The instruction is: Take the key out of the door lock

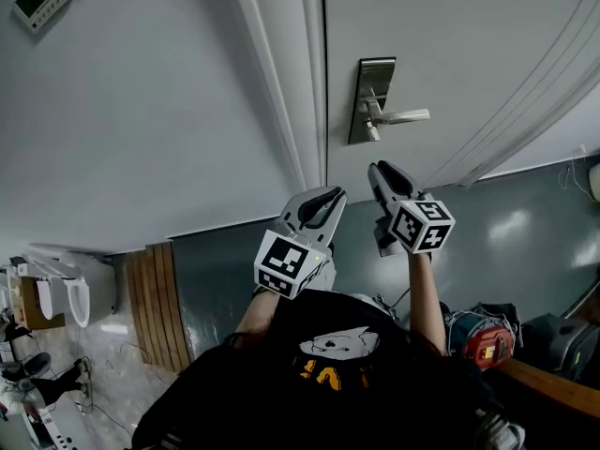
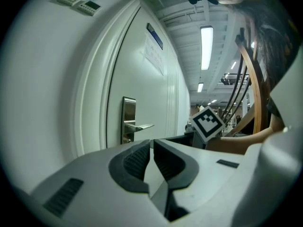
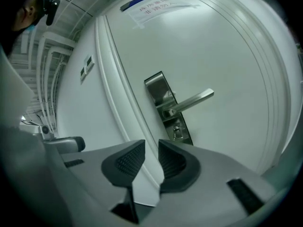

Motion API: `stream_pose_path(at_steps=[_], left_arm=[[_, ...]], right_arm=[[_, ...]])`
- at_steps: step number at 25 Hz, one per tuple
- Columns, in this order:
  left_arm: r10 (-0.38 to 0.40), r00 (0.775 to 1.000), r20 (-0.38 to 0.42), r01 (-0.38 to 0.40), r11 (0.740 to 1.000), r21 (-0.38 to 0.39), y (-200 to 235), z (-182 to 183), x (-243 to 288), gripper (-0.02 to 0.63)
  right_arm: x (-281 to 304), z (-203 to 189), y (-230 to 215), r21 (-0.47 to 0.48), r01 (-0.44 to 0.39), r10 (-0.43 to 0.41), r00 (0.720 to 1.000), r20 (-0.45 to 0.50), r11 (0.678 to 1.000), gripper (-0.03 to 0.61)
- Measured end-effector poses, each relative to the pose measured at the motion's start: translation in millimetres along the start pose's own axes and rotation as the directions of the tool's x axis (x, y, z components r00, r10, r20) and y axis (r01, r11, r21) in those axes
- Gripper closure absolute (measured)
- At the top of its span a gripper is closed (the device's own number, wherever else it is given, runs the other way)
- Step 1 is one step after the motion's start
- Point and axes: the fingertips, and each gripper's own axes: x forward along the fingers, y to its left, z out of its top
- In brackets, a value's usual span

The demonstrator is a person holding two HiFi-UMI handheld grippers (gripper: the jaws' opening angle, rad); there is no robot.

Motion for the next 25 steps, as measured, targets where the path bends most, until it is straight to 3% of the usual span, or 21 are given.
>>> stream_pose_path(at_steps=[7,14,25], left_arm=[[0.009,1.0,0.005,-0.009,1.0,-0.016,21.4,0.6,18.4,0.598],[0.03,1.0,-0.001,-0.03,0.999,-0.027,36.9,-0.1,22.5,0.598],[0.051,0.998,-0.027,-0.051,0.998,-0.026,53.8,-5.4,22.1,0.598]], right_arm=[[38.5,3.6,-46.2,0.154,0.045,-0.045,0.999,-0.004,0.987,0.456],[64.4,1.8,-65.0,0.398,0.005,-0.015,1.0,0.022,0.917,0.451],[92.4,-1.0,-75.3,0.527,-0.044,0.011,0.998,0.065,0.849,0.455]])
